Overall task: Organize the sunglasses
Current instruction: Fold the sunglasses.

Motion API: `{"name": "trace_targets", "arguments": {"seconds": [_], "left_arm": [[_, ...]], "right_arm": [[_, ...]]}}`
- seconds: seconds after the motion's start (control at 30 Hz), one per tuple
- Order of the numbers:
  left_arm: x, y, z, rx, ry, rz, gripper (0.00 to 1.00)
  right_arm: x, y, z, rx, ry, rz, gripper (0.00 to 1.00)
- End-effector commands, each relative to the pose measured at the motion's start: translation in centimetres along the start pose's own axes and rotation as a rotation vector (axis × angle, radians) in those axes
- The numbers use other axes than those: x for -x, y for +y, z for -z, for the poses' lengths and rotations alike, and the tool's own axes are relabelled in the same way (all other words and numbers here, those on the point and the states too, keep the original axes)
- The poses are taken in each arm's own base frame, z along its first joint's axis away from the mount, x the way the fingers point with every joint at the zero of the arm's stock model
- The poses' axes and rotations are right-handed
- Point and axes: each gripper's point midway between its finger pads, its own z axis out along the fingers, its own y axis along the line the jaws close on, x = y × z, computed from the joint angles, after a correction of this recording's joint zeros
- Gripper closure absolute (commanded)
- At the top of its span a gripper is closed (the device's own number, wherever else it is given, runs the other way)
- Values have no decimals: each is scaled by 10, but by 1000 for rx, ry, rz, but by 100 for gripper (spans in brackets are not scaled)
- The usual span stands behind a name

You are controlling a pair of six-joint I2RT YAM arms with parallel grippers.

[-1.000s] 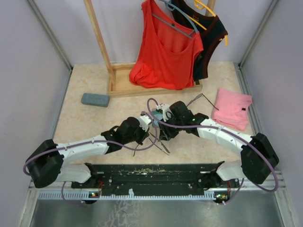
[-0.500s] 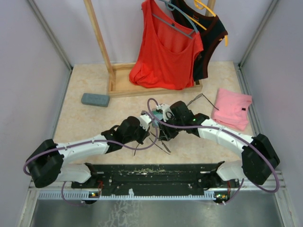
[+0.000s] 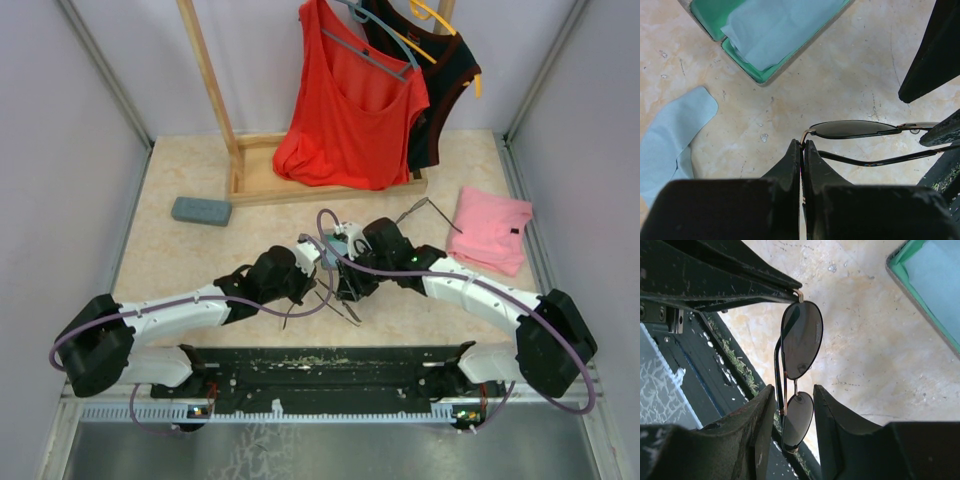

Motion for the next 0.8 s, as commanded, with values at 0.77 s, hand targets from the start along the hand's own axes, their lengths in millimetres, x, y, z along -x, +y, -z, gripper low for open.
{"name": "trace_targets", "arguments": {"seconds": [0.77], "left_arm": [[18,-8,-2,-27,-36,2,100]], "right_arm": [[12,-6,-11,2,-33,11,72]]}}
